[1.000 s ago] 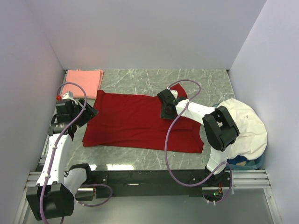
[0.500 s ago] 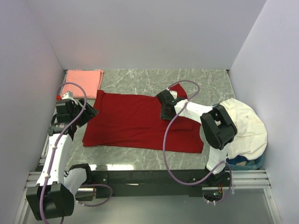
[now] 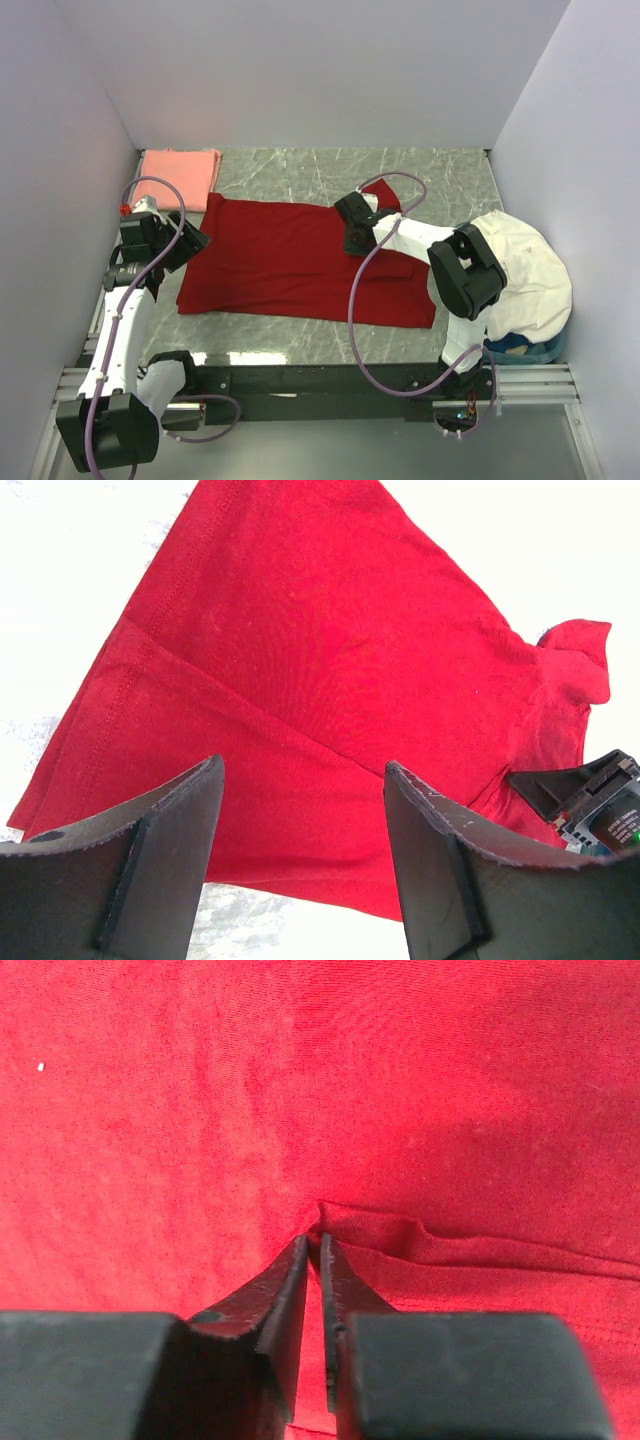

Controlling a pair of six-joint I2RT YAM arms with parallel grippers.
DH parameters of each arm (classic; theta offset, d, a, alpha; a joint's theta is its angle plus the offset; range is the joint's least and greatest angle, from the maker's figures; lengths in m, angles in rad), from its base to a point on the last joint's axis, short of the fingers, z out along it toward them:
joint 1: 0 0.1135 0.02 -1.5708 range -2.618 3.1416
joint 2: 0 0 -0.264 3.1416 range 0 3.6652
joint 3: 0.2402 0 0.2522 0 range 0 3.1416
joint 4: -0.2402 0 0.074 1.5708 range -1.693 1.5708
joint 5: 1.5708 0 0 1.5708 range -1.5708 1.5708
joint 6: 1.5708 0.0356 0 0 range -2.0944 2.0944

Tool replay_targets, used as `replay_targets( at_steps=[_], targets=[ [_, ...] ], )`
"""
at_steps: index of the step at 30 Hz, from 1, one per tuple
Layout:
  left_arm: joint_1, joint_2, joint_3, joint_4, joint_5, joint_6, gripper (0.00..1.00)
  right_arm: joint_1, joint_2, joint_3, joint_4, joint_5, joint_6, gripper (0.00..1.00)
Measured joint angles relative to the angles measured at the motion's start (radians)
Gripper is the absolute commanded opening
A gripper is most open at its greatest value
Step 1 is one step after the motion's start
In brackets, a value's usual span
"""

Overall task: Fold and stack the t-shirts
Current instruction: Fold the tshirt

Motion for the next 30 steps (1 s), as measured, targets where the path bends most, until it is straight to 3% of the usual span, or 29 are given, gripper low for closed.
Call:
replay_targets(
  at_steps=[4,30],
  targets=[
    [0.0,0.0,0.0,0.0,0.0,0.0,0.71,0.0,0.01,0.0,0.002,-0.002,0.0,0.0],
    [0.0,0.0,0.0,0.0,0.0,0.0,0.71,0.04,-0.01,0.047,0.003,-0.006,-0.019,0.0]
  ],
)
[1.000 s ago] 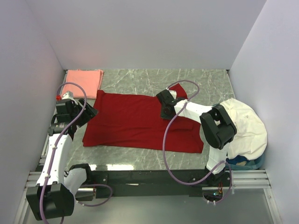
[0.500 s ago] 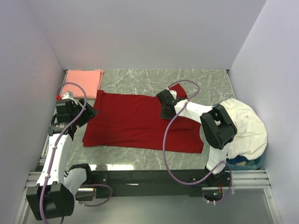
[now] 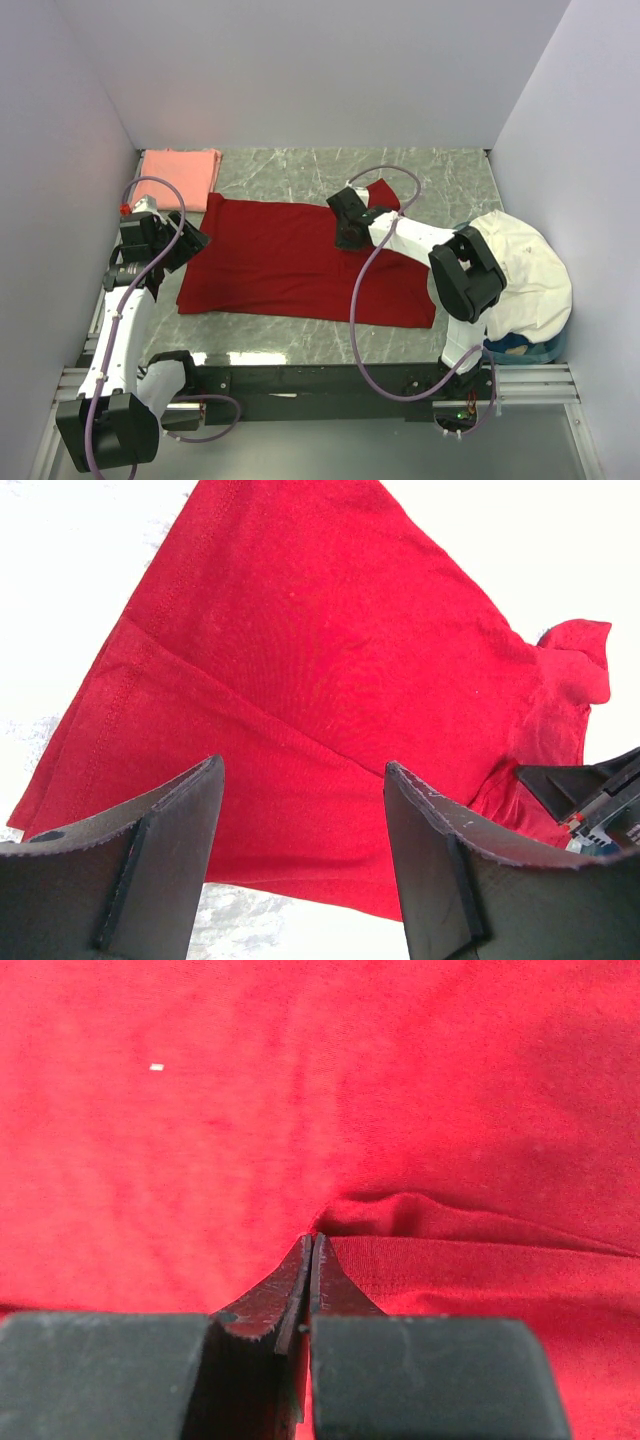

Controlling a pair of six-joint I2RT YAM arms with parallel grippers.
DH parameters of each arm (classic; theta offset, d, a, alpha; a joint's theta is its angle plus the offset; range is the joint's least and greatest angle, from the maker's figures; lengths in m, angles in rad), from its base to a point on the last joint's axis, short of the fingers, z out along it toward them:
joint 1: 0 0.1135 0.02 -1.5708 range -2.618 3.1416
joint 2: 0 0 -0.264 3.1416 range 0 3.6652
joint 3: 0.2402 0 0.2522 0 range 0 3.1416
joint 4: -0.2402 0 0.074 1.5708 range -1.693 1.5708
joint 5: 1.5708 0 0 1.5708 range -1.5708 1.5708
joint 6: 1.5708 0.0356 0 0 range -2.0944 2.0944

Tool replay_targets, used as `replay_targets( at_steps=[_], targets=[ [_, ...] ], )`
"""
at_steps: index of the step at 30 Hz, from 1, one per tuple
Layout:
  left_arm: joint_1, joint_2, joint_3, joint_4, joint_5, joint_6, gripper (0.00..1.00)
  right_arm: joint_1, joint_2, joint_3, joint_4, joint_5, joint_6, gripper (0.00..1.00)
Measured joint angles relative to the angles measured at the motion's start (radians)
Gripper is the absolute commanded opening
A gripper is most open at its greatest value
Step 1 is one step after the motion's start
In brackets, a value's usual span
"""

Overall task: Fold and stack the t-shirts
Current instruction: Fold the tshirt

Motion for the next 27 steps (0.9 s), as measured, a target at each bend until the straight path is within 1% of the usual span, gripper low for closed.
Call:
replay_targets(
  at_steps=[7,16,20,24,27],
  targets=[
    [0.0,0.0,0.0,0.0,0.0,0.0,0.71,0.021,0.006,0.043,0.0,0.0,-0.01,0.0],
    [0.0,0.003,-0.006,0.0,0.001,0.0,0.72,0.023,0.069,0.048,0.01,-0.008,-0.017,0.0],
    [0.0,0.003,-0.006,0.001,0.001,0.001,0.71,0.033,0.074,0.051,0.019,-0.011,-0.032,0.0],
    [0.0,0.003,-0.011,0.0,0.001,0.001,0.71,0.048,0.077,0.056,0.027,-0.016,-0.049,0.06],
    [0.0,0.003,-0.011,0.001,0.001,0.001,0.72,0.053,0.077,0.056,0.034,-0.022,-0.065,0.07]
  ],
)
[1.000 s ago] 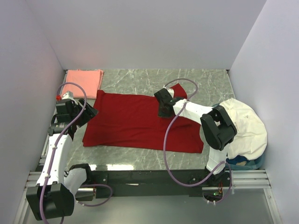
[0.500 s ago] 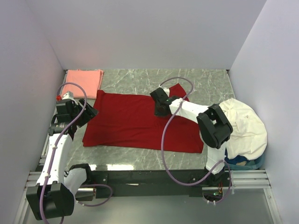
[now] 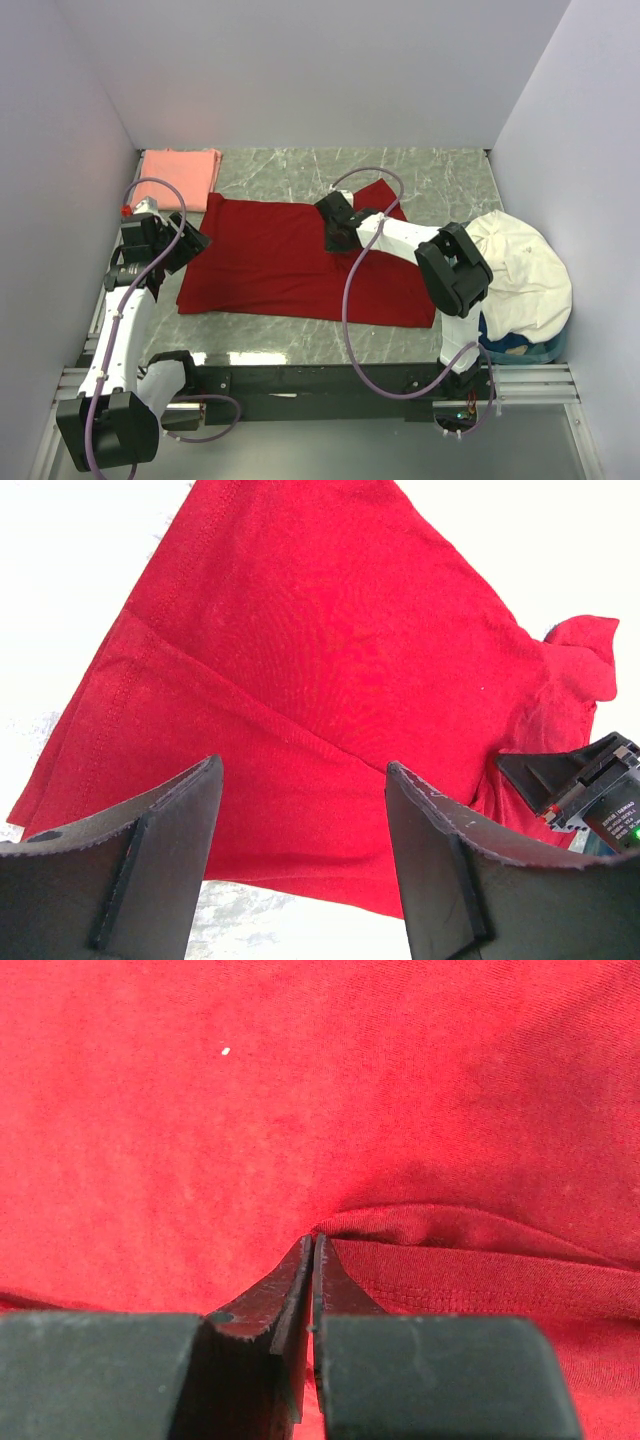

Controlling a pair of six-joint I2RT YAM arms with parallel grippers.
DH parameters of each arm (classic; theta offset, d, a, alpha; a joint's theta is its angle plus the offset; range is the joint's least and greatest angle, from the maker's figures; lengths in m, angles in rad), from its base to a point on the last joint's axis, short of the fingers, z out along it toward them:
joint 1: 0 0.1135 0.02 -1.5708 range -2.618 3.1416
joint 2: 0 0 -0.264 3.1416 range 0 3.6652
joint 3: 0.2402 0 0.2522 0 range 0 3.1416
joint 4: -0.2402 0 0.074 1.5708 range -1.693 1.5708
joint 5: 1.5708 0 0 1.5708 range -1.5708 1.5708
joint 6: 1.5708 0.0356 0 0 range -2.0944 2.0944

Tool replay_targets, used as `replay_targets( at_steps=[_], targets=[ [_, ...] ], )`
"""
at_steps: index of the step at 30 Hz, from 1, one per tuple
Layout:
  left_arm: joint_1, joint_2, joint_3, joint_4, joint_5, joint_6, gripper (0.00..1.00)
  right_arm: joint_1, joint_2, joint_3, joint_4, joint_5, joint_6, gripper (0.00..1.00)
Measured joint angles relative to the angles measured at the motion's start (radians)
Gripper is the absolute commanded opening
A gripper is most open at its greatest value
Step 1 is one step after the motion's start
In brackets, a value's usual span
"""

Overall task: Fold and stack the t-shirts
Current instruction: Fold the tshirt

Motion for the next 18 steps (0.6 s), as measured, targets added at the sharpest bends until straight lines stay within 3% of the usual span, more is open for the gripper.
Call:
replay_targets(
  at_steps=[5,9,11,18],
  targets=[
    [0.0,0.0,0.0,0.0,0.0,0.002,0.72,0.004,0.001,0.0,0.009,-0.001,-0.023,0.1],
    [-0.001,0.0,0.0,0.0,0.0,0.002,0.72,0.006,0.003,0.0,0.006,0.006,-0.029,0.31],
    [-0.002,0.0,0.0,0.0,0.001,0.002,0.72,0.005,0.003,0.0,0.006,0.015,-0.03,0.36],
    [-0.008,0.0,0.0,0.0,0.001,0.002,0.72,-0.05,-0.07,-0.026,-0.014,0.024,-0.012,0.36]
  ],
)
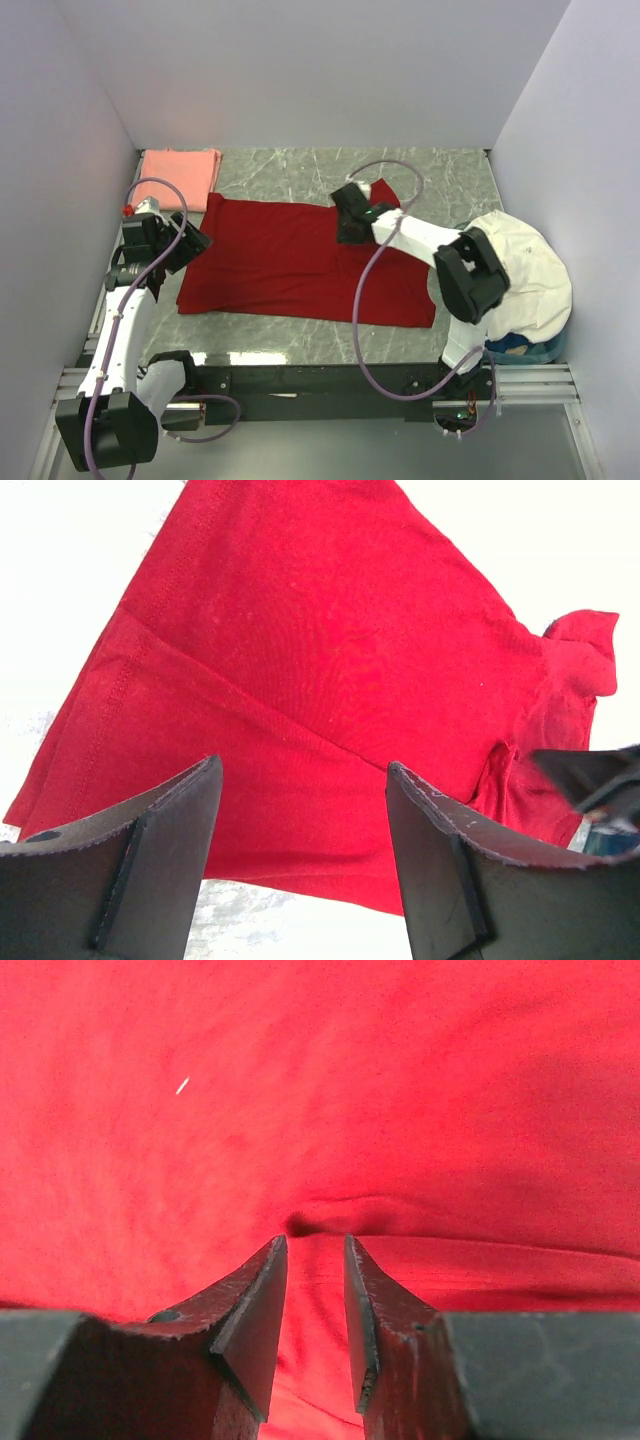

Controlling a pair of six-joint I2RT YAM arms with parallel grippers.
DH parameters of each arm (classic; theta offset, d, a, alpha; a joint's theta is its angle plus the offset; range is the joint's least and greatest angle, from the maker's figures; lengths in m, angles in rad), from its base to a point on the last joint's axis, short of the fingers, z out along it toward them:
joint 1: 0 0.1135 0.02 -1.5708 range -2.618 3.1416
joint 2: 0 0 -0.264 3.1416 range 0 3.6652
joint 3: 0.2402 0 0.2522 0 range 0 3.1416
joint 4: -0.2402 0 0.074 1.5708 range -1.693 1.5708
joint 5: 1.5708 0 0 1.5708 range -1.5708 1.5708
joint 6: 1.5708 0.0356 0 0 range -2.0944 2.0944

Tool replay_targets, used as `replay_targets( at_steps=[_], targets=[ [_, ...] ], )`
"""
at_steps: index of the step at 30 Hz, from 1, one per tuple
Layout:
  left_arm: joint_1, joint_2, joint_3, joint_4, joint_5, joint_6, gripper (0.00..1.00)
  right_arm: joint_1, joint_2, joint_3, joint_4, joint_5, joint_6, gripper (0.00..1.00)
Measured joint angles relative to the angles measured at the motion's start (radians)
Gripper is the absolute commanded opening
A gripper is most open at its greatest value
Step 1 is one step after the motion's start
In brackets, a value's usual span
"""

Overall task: Fold and stack the t-shirts
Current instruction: Fold the tshirt

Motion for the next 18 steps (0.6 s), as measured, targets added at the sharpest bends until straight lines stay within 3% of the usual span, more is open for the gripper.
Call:
replay_targets(
  at_steps=[10,18],
  targets=[
    [-0.022,0.0,0.0,0.0,-0.002,0.0,0.72,-0.311,-0.202,-0.216,0.021,-0.048,0.046,0.38],
    [-0.033,0.0,0.0,0.0,-0.003,0.0,0.72,-0.432,-0.211,-0.375,0.091,-0.272,0.081,0.46]
  ],
)
